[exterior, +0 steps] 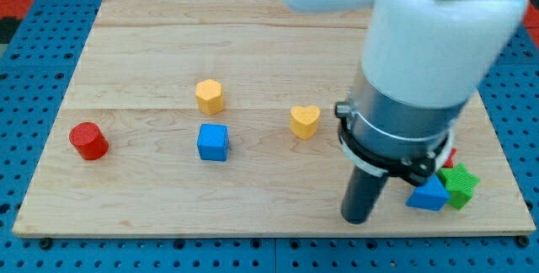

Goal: Point your arm to the blue cube

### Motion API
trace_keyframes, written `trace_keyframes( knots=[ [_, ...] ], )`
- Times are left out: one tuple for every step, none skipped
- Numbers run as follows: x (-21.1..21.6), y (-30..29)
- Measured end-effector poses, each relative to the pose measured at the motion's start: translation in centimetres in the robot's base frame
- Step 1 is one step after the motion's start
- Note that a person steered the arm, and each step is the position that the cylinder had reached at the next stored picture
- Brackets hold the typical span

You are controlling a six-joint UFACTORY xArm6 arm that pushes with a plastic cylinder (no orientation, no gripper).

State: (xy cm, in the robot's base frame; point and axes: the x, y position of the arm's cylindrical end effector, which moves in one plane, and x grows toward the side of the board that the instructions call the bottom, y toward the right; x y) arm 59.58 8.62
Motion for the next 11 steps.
trace_keyframes(
  knots=[
    [-3.4, -0.2],
    [-5.3, -2.2],
    [-5.4, -6.3],
    [-3.6, -9.6],
    [-2.8, -15.5],
    [-3.6, -20.7],
    [-5.4, -24.2],
    [-8.5, -23.4],
    [-9.3, -19.8],
    [-9.3, -16.3],
    [-9.3, -13.3]
  ],
)
